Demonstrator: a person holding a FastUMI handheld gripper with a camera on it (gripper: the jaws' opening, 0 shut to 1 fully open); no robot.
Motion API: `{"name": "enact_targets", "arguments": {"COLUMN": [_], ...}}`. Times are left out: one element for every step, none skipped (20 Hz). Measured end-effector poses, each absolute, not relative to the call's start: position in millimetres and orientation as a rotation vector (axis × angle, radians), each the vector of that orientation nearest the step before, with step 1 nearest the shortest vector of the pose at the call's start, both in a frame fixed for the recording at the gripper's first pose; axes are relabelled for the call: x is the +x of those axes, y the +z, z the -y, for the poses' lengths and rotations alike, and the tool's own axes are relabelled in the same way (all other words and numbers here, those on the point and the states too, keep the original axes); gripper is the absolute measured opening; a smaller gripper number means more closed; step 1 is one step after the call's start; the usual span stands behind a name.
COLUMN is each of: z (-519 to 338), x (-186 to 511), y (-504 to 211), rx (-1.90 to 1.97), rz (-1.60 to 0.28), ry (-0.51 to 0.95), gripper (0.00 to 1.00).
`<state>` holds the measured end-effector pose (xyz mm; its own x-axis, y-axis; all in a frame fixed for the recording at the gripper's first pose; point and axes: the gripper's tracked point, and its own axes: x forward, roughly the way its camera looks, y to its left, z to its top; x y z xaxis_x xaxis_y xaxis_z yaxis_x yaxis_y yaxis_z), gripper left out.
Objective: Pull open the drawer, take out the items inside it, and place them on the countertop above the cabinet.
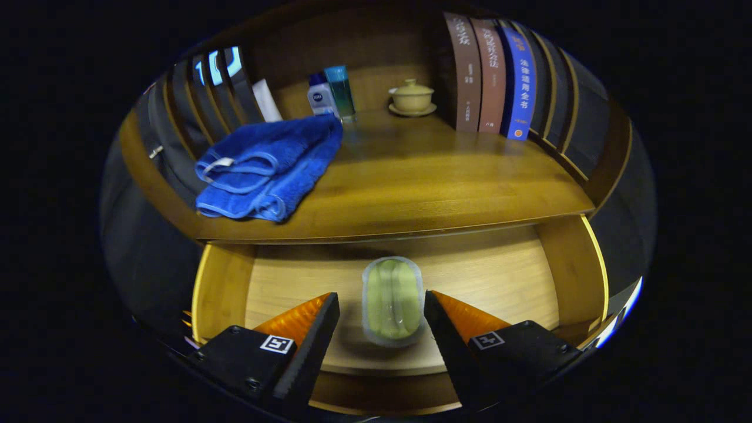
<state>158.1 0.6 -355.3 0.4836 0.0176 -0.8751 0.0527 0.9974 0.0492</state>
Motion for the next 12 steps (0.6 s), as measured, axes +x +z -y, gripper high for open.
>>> {"name": "enact_targets", "arguments": {"z": [0, 0, 2, 4, 5, 6, 8, 5, 5, 5, 5, 6], "x": [160, 162, 163, 164, 164, 164, 164, 166, 167, 164, 160, 160], "y": [-362, -369, -374, -380, -385, -390, -393, -397, -402, -407, -407, -406], "rx": [0.061, 0.05, 0.039, 0.024, 0.009, -0.005, -0.009, -0.002, -0.003, -0.009, -0.02, -0.012], "rz": [-1.093, -1.121, -1.143, -1.161, -1.181, -1.198, -1.21, -1.215, -1.225, -1.247, -1.268, -1.241], "ry": [-0.023, -0.021, -0.027, -0.033, -0.032, -0.036, -0.039, -0.03, -0.03, -0.025, -0.023, -0.033], "gripper": [0.94, 0.91, 0.88, 0.85, 0.84, 0.8, 0.79, 0.71, 0.63, 0.55, 0.47, 0.48]}}
